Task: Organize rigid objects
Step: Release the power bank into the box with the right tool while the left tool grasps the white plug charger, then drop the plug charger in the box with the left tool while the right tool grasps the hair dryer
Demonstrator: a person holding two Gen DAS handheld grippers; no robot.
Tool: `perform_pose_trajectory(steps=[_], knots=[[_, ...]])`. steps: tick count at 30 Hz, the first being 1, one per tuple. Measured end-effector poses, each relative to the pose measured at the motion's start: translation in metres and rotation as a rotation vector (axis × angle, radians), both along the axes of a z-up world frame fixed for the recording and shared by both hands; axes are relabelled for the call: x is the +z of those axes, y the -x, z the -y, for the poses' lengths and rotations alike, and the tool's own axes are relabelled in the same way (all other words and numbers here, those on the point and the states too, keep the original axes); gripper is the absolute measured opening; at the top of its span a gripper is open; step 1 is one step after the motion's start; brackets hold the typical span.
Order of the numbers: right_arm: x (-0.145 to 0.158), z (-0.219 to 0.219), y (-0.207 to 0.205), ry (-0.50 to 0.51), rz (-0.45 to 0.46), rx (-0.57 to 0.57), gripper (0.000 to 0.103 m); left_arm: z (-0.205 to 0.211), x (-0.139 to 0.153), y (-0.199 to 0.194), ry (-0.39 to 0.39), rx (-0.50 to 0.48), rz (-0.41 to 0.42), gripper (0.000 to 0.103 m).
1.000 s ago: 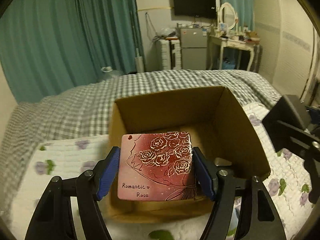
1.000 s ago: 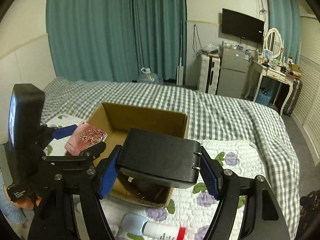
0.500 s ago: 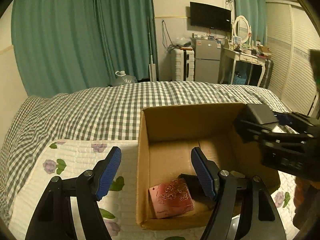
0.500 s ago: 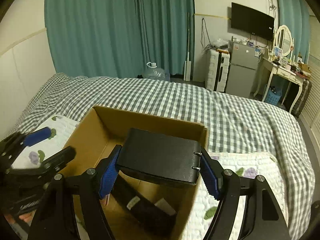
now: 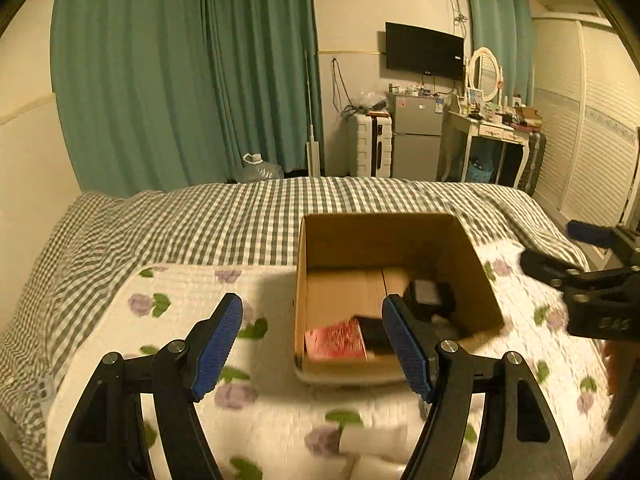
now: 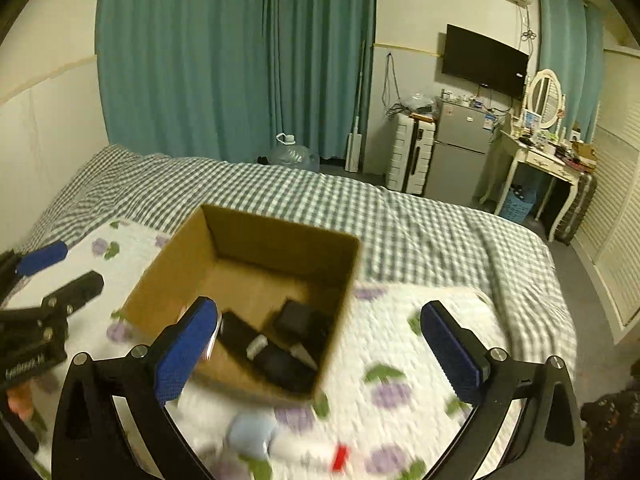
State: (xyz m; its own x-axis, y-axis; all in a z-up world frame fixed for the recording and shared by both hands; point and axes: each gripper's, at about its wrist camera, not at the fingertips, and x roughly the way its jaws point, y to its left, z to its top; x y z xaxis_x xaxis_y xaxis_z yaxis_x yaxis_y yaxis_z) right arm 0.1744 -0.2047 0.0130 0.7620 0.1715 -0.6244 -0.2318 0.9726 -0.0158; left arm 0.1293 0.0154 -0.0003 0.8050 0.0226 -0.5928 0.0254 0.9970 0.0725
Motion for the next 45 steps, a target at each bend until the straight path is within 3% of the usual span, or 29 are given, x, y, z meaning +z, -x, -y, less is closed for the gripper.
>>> perform_pose_trajectory(steps=[5, 11, 19, 28, 33, 34, 38, 45], knots=[[0.007, 0.017, 0.062, 0.021, 0.024, -0.026, 0.103, 0.003, -0.011, 0.033, -0.006, -0.001, -0.036, 0.075], [-0.013, 0.018, 0.108, -0.045, 0.006, -0.039, 0.103, 0.011, -0.051, 0.057, 0.006, -0.025, -0.109, 0.075], [-0.067, 0.008, 0.108, -0.016, -0.087, -0.036, 0.103, 0.033, -0.121, 0.064, -0.004, -0.101, -0.257, 0.075], [-0.102, 0.013, 0.091, -0.049, -0.16, -0.04, 0.103, 0.043, -0.158, 0.046, -0.047, -0.111, -0.35, 0.075], [-0.114, 0.017, 0.086, -0.064, -0.177, -0.036, 0.103, 0.042, -0.158, 0.046, -0.033, -0.109, -0.347, 0.069], [-0.116, 0.017, 0.085, -0.064, -0.179, -0.033, 0.103, 0.043, -0.156, 0.048, -0.024, -0.124, -0.347, 0.054], [-0.119, 0.016, 0.084, -0.062, -0.18, -0.02, 0.103, 0.042, -0.148, 0.052, -0.027, -0.112, -0.347, 0.054], [-0.115, -0.003, 0.085, -0.065, -0.186, 0.068, 0.103, -0.001, -0.113, 0.055, 0.012, 0.011, -0.288, 0.054]])
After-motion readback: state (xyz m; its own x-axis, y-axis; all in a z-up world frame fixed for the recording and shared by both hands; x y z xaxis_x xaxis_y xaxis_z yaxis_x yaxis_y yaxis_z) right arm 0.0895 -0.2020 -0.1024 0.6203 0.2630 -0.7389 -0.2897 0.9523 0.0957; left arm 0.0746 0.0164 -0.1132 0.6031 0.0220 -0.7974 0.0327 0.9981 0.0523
